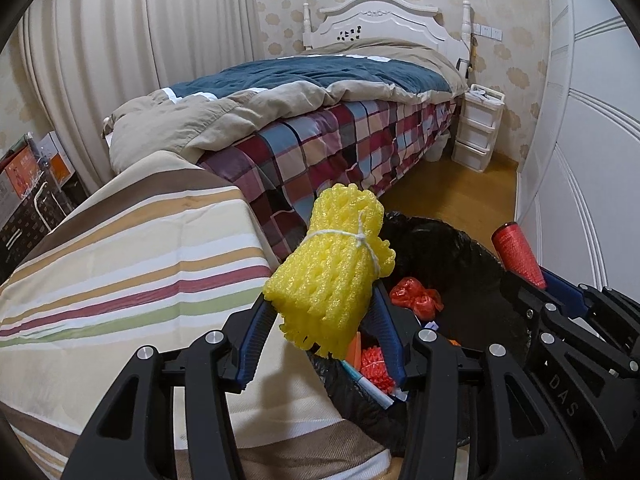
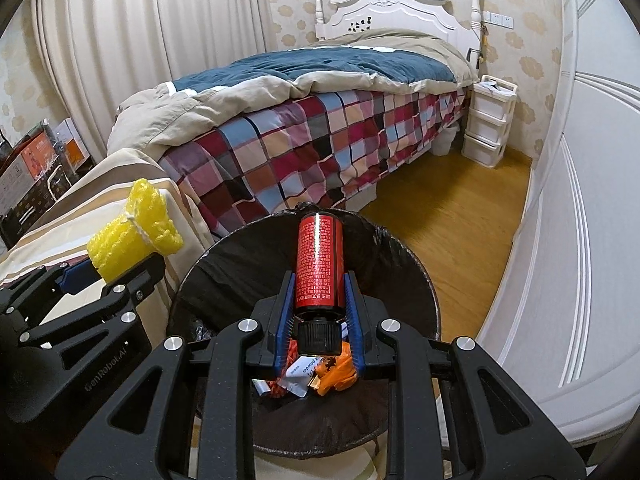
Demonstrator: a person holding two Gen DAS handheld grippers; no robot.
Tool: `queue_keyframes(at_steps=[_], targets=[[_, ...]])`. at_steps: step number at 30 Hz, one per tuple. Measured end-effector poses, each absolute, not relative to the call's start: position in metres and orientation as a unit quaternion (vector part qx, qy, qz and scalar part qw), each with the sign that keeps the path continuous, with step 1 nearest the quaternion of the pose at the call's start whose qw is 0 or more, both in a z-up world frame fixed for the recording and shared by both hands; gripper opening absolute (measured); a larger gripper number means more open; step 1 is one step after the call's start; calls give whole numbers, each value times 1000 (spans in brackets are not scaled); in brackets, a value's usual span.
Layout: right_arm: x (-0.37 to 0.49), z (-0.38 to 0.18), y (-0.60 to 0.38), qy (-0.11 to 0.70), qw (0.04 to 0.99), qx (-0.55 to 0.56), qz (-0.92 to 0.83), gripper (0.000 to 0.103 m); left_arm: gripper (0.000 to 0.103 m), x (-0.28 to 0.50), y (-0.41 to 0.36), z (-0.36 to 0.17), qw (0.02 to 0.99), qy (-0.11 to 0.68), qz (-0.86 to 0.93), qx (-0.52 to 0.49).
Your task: Collect trash
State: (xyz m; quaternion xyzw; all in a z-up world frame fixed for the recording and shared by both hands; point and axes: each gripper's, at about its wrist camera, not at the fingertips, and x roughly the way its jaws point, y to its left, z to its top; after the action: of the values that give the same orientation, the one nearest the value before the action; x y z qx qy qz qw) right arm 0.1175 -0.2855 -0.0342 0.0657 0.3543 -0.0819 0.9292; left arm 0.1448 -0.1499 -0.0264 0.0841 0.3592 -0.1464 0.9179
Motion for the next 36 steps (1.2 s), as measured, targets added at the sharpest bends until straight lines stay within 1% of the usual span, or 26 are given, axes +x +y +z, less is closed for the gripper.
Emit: queue_keyframes(at_steps=[5,7,9,11,12,13,15,17,18,20,22,24,26,28,32,34,36], targets=[[118,-34,-286,354,929,66,-83,24,54,147,-152,-28,915,364,-149,86],[119,-34,-288,354,929,69,-85,25,59,147,-151,-27,916,363,-148,85],[120,-35,-291,354,929,70,-87,25,71,146,-150,-27,918,361,-144,84],[119,-36,-293,355,928,70,-88,27,71,145,-149,-27,918,360,-145,81],[118,-36,-293,353,929,69,-90,32,72,145,-150,-27,918,361,-145,82],[118,-35,-293,352,929,67,-93,35,73,145,-150,-27,918,361,-144,83],[118,-36,-293,352,929,63,-96,36,74,145,-149,-26,918,360,-143,83],[116,-35,-293,350,929,60,-101,39,76,144,-148,-26,919,360,-140,81],[115,-35,-293,349,930,60,-102,43,77,144,-147,-26,919,361,-139,80],[113,-34,-293,346,930,57,-108,46,78,144,-145,-26,919,362,-137,78],[110,-33,-293,345,930,53,-113,53,79,142,-143,-25,919,362,-135,75],[107,-31,-292,343,931,48,-116,57,80,141,-141,-24,921,360,-132,75],[105,-29,-290,341,931,44,-119,59,81,139,-139,-22,922,356,-132,75],[102,-27,-288,338,932,41,-121,64,82,135,-136,-19,924,351,-129,75],[95,-23,-282,336,933,37,-122,68,83,126,-128,-14,927,346,-124,74],[90,-21,-278,334,934,35,-121,72,83,121,-123,-11,928,345,-121,71],[85,-19,-274,332,935,34,-121,73,84,115,-116,-8,929,343,-119,67]])
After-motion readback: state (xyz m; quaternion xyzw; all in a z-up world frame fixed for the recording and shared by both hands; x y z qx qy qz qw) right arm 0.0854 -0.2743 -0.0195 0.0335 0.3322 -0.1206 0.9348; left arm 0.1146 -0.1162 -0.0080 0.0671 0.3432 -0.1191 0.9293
